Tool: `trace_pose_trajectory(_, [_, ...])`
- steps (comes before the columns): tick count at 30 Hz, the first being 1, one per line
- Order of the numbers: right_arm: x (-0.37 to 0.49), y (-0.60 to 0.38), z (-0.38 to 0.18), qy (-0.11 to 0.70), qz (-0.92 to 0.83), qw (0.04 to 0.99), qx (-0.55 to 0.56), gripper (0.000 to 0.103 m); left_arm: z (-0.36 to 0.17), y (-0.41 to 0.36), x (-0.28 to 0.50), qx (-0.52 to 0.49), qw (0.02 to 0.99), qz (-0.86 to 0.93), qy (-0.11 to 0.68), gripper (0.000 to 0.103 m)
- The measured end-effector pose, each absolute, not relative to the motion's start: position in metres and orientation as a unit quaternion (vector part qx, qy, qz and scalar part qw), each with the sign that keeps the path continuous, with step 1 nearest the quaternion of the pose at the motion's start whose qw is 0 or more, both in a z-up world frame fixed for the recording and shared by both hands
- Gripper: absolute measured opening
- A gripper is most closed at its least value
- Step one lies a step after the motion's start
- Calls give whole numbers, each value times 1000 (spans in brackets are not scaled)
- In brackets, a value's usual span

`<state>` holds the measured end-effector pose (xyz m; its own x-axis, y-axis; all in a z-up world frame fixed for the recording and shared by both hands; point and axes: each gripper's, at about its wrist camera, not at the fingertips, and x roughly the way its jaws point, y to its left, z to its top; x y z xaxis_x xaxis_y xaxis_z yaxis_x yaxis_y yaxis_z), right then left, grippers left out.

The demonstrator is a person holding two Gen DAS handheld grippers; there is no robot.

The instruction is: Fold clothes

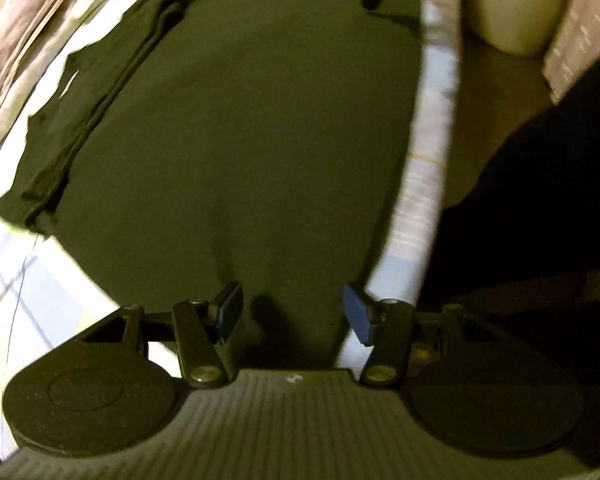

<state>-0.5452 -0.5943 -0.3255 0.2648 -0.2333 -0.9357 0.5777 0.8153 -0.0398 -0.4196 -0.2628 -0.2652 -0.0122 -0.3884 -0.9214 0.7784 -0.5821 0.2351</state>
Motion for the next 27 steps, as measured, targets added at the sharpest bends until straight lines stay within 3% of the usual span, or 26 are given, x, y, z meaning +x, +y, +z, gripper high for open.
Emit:
trace_pose_trajectory(4, [-549,-574,-321,548,-254,783,146,70,-281,-250,-436,584,395,-697,130,51])
trace_pose_trajectory(8, [-549,-551,-326,559,-226,790,110,70,-289,-253,-441,591,413,-683,118,57])
trace_pose_trajectory(10, [-549,-539,-332,560,-201,799,83,70,-289,-258,-440,587,419,-679,134,52])
trace_pose_trajectory(12, [-548,-526,-334,561,-163,811,34,70,-286,-259,-438,583,420,-679,151,35])
trace_pose_trajectory(14, [-548,-508,-335,554,-115,824,-27,70,-283,-259,-439,585,421,-675,159,26])
trace_pose_trajectory(27, [-549,-451,-396,491,31,840,-230,70,-259,-278,-424,548,518,-618,222,13])
